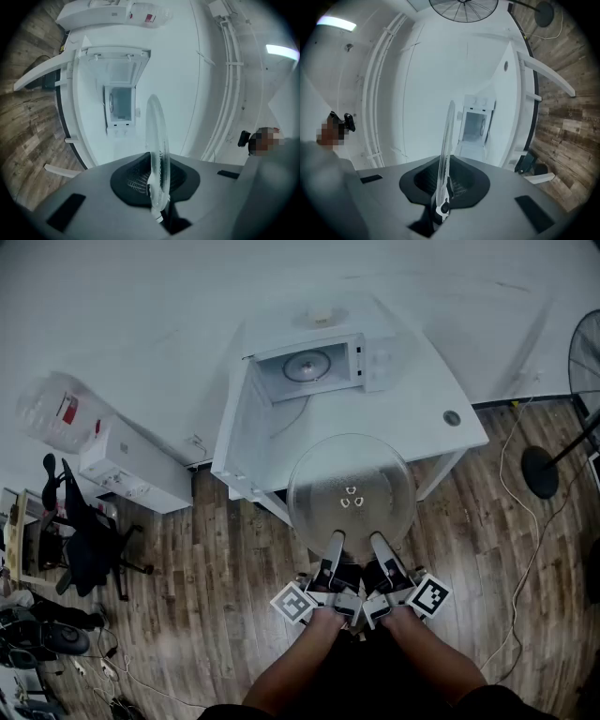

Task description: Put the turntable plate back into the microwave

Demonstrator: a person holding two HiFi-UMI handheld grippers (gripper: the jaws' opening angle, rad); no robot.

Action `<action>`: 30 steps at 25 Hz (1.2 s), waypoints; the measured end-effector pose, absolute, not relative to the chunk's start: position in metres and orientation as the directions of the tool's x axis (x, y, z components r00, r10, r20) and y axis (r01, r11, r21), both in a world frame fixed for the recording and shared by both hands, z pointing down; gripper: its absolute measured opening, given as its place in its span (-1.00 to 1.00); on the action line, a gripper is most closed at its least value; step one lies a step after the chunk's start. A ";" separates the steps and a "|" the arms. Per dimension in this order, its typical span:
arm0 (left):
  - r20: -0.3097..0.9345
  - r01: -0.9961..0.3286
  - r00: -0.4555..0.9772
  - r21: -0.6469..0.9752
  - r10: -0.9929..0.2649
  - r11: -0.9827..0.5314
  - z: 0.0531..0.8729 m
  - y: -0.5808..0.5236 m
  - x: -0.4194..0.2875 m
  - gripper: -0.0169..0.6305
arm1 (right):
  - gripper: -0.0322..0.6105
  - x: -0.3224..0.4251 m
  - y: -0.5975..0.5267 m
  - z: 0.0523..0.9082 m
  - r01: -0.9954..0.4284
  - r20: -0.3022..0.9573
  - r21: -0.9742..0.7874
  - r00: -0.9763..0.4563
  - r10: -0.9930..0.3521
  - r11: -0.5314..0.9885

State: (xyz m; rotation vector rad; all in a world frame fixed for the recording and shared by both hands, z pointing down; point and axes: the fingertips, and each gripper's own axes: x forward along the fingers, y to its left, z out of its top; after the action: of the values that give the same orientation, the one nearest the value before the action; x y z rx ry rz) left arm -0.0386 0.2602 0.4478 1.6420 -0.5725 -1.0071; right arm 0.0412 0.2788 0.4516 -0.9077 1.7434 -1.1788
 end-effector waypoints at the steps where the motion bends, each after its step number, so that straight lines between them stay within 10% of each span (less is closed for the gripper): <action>1: -0.324 0.114 0.527 0.943 -0.785 -0.313 0.447 0.260 -0.036 -0.81 | -0.74 0.044 0.279 0.451 -0.114 -0.233 -0.947 -0.397 -0.888 0.300; 30: -0.343 0.083 0.453 0.935 -0.823 -0.344 0.436 0.205 0.018 -0.81 | -0.73 0.101 0.217 0.442 -0.075 -0.271 -0.936 -0.469 -0.840 0.343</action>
State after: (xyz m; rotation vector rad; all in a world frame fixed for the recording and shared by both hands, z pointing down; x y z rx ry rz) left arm 0.0183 0.2053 0.4364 1.6560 -0.6507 -1.0817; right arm 0.1008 0.2173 0.4418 -0.8101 1.8027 -1.1993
